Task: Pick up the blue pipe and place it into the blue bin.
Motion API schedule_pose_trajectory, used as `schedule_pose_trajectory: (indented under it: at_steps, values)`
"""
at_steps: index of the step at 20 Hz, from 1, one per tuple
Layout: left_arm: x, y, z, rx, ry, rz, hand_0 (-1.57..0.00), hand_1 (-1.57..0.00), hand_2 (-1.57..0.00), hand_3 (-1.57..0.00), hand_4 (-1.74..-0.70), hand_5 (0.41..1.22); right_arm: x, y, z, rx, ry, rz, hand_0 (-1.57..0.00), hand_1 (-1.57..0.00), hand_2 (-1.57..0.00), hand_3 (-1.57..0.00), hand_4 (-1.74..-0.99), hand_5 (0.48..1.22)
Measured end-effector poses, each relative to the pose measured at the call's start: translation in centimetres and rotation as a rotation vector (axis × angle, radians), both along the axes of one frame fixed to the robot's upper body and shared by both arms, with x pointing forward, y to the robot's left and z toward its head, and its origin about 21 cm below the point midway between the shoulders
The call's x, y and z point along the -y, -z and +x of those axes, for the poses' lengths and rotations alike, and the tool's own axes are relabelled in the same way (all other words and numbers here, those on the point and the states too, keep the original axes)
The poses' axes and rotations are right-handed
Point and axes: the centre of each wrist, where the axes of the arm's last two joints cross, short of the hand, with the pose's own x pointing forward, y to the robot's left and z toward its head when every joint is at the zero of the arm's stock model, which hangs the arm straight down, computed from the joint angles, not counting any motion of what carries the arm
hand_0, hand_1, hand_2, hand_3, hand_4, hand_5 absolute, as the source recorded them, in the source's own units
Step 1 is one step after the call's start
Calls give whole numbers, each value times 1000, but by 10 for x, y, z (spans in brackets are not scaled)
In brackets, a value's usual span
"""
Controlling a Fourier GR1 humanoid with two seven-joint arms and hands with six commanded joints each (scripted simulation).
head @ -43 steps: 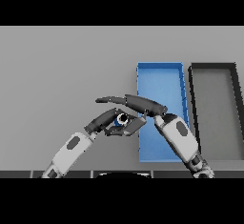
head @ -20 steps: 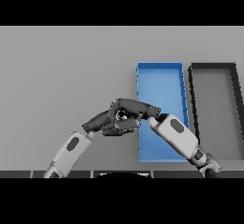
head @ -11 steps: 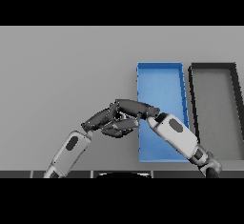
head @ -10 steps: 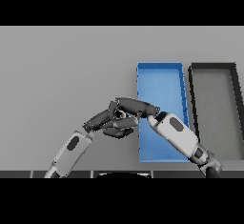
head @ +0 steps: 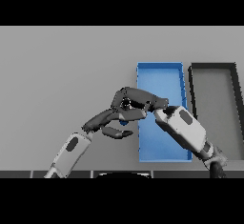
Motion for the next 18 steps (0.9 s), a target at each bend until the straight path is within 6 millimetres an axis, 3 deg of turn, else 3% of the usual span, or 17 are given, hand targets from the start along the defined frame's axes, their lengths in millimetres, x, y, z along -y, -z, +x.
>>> schedule_pose_trajectory:
  at_steps: [5,10,13,18]
  values:
    - [4,-2,0,-17,2,14,0,0,0,0,-915,503,12,-70,10,-46,12,145,-1571,-1571,-1571,-1571,-1714,1134]
    - [0,-3,-4,12,13,-8,1,1,1,1,-906,492,37,-127,40,58,228,223,-1571,-1571,-1571,-1571,-1732,1117]
    - [-1,0,-6,-7,12,-4,1,1,1,1,-911,490,53,-131,69,36,412,204,-1571,-1571,-1571,-1571,-1736,1135]
    - [-11,-2,-2,-14,-6,-14,1,1,1,1,-898,489,104,-79,99,-126,659,85,-1571,-1571,-1571,-1571,-1740,1117]
